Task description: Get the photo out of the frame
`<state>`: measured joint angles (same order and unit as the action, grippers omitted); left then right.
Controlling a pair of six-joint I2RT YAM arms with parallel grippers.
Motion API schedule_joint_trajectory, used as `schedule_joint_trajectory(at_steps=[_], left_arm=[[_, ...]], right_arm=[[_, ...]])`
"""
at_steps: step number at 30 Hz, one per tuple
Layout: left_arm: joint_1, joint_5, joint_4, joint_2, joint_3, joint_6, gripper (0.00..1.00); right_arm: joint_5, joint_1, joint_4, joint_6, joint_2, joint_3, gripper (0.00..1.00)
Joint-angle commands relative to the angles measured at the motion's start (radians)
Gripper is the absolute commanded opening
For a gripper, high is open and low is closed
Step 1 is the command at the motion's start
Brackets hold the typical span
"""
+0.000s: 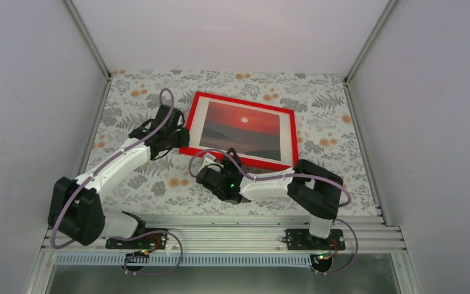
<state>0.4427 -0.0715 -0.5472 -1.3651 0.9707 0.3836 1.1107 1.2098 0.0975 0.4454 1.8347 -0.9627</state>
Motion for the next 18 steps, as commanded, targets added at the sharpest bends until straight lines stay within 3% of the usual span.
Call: schedule_joint_trajectory(at_steps=[1, 3, 11, 13, 15, 18], left_arm=[[-0.026, 0.068, 0.015, 0.099, 0.015, 0.009, 0.38], [-0.039, 0.069, 0.006, 0.154, 0.018, 0.017, 0.40], [-0.075, 0.024, -0.007, 0.400, -0.015, 0.078, 0.69], [-0.075, 0.006, 0.012, 0.486, -0.049, 0.099, 0.80], [-0.075, -0.040, 0.025, 0.573, -0.084, 0.128, 0.97], [-0.077, -0.082, 0.049, 0.674, -0.135, 0.143, 1.00]], right_arm=[[0.018, 0.005, 0.016, -0.049, -0.083, -0.037, 0.04], [0.019, 0.007, 0.040, -0.048, -0.105, -0.040, 0.04], [-0.034, 0.010, 0.117, -0.038, -0.243, -0.113, 0.04], [-0.067, 0.010, 0.129, -0.043, -0.276, -0.143, 0.04], [-0.087, 0.010, 0.136, -0.053, -0.302, -0.177, 0.04], [-0.125, 0.007, 0.145, -0.080, -0.328, -0.232, 0.04]])
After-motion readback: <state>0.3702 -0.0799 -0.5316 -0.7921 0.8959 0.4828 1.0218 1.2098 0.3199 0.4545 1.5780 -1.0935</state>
